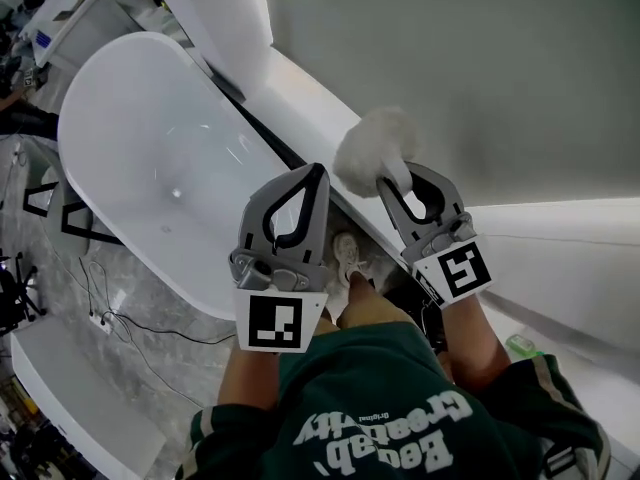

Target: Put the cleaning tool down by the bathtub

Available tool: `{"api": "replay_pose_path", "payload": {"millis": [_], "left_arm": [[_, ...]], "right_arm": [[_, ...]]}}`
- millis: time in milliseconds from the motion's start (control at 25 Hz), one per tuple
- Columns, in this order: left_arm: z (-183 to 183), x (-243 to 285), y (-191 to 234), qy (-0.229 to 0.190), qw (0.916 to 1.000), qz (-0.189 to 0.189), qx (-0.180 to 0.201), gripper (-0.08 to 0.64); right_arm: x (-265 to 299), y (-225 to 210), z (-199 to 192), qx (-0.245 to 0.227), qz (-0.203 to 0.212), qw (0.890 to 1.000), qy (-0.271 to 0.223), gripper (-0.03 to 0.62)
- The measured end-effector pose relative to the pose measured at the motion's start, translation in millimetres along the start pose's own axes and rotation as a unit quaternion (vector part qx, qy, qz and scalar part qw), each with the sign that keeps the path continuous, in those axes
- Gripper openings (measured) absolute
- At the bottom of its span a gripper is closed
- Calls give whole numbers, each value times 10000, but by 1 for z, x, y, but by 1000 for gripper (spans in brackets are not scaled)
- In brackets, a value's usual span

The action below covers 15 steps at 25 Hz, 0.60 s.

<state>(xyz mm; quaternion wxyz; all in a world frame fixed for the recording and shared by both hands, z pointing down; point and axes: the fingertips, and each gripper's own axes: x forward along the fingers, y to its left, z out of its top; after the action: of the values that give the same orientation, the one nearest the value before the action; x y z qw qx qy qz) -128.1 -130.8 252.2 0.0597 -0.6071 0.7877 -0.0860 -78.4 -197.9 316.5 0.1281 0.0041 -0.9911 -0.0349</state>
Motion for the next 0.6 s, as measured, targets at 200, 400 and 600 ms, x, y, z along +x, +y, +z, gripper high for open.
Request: {"api": "replay_pose_path", "payload": {"millis": [200,400,600], "left_arm": [[-15,1,3,-36,9998,150,-82,8],[-34,0,11,83,9995,251,-177,8],[-44,2,23,167,9984,399,-351,8]], "right_arm": [[26,1,-30,-280,108,9988,395,94],[56,3,-64,-326,233,9960,799,94],[80,2,-89,-460,384,9903,1254,94]]}}
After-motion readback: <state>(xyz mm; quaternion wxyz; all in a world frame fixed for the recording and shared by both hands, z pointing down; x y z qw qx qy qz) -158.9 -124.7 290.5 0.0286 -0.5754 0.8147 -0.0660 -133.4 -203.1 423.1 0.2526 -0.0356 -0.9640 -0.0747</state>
